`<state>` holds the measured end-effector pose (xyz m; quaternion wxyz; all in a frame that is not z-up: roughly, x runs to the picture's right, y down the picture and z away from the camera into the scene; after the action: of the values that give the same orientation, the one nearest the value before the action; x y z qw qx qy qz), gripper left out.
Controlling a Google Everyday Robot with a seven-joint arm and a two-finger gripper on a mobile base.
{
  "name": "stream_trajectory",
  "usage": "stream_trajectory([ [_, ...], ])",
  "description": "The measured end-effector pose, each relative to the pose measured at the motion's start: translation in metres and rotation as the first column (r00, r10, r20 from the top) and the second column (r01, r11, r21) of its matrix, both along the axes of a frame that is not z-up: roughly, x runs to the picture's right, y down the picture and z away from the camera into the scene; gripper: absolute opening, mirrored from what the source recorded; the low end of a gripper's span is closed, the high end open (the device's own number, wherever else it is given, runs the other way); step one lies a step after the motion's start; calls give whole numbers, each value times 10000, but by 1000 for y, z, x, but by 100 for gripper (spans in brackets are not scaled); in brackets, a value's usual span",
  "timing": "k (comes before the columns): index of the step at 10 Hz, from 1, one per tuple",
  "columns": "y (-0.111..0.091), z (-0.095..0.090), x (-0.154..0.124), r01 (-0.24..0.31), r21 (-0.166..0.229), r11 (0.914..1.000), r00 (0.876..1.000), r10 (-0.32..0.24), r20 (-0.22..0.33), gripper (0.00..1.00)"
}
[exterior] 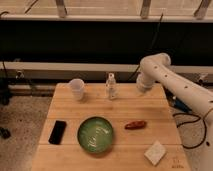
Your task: Knock the bottle over
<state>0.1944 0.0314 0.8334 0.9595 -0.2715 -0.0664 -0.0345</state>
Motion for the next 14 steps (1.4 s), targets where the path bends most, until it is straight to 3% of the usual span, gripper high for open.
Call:
stream_trajectory([
  [9,-56,38,-57,287,927,9953,9984,-330,453,19],
  [14,-78,44,-84,381,1330,9904,9965,-475,683,19],
])
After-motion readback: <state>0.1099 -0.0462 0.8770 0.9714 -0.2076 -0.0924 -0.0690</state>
